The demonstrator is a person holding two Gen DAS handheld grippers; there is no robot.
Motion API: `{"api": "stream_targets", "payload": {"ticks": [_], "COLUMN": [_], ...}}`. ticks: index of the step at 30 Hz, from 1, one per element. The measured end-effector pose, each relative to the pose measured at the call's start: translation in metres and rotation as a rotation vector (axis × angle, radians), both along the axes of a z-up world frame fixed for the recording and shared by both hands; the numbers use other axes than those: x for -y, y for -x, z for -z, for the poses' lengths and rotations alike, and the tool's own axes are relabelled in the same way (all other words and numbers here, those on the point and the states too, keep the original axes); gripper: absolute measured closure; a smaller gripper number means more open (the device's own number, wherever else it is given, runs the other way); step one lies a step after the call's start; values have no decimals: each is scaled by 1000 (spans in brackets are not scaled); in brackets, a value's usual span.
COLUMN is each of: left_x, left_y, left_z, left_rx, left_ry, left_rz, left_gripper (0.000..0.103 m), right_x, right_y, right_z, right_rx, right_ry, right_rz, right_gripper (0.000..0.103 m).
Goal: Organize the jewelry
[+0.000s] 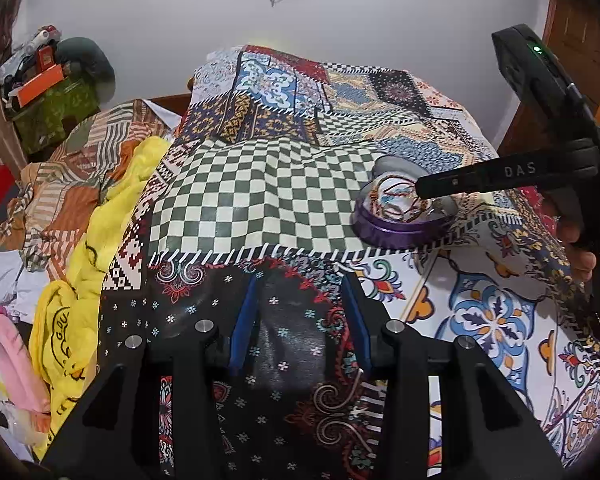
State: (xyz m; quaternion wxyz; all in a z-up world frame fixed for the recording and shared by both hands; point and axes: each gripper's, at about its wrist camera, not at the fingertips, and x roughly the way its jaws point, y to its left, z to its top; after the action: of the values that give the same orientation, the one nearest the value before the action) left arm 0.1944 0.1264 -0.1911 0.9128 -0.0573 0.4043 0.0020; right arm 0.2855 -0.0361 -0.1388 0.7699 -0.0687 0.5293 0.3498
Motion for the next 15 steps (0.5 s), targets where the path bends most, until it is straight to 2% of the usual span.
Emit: {"api": "stream_targets", "payload": {"ticks": [7, 15], "left_x": [12, 42], "left_y": [8, 45], "left_z": [-35, -112], "left_rx": [79, 269], "left_ry": [12, 17], "left_rz": [19, 46], "left_gripper": [61, 61], "right_x": [18, 66], "right_y": [34, 125], "right_z": [-45, -135], "right_rx": [191, 479], "right_ry": [7, -140], "right_rz": [41, 136], "right_gripper": [92, 92]}}
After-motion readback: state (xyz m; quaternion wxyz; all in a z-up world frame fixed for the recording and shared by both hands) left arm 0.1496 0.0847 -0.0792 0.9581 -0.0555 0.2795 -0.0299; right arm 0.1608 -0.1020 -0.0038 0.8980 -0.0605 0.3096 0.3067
